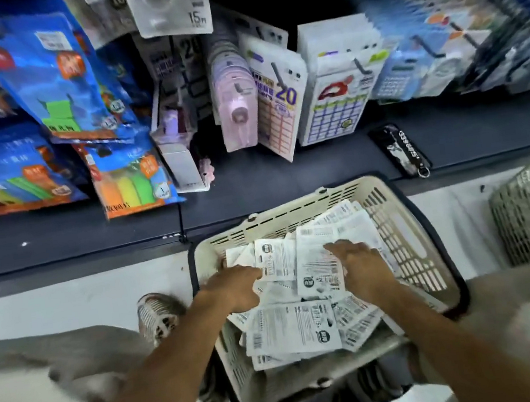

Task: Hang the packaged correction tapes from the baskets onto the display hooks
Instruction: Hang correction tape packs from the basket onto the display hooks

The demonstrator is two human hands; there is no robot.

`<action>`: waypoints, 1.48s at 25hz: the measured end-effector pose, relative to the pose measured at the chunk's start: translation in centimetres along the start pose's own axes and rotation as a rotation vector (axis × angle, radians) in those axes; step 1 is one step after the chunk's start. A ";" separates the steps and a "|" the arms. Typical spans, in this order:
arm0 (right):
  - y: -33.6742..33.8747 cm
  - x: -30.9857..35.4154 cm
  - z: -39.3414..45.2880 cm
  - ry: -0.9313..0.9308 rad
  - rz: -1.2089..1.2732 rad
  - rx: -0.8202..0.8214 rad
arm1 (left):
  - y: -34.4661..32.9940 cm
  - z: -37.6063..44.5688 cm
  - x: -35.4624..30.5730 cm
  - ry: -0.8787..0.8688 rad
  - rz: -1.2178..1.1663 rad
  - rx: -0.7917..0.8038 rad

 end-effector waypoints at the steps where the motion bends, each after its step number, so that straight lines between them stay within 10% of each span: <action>1: -0.5 -0.6 0.3 0.030 -0.126 0.028 | -0.2 0.4 0.1 0.005 0.003 -0.011; 7: -1.1 1.5 3.2 0.387 -0.307 -0.041 | -1.1 1.3 -1.5 -0.018 -0.026 -0.012; 10: 3.1 1.9 3.8 0.351 0.491 -0.302 | 0.1 1.1 -2.9 -0.109 -0.557 -0.178; 15: 6.1 3.9 2.9 -0.044 1.640 -0.116 | 3.6 1.1 -2.2 -0.173 -1.495 -0.173; 20: 0.6 4.5 -0.1 0.068 0.647 0.458 | 2.4 1.0 -1.8 0.056 -1.241 -0.246; 23: -2.2 5.3 -2.1 0.303 0.049 0.509 | 2.5 1.3 -0.8 0.079 -1.315 -0.344; 30: 4.9 4.6 1.8 0.346 0.399 -0.031 | 1.9 1.1 -0.6 -0.053 -1.119 -0.288; 35: 1.2 3.7 1.2 0.309 0.134 0.444 | 1.5 1.5 -1.6 -0.040 -0.966 -0.331; 37: -1.3 3.4 0.3 0.337 -0.095 0.386 | 1.4 1.7 -0.9 0.009 -0.964 -0.349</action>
Point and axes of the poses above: each hand's wrist, its own z-axis towards the middle knuckle, its own y-axis out of the back of the hand, x = y × z, the point moved 1 cm from there along z, towards the middle knuckle, and after that the axes turned 4 degrees about y, right-handed, at the moved point
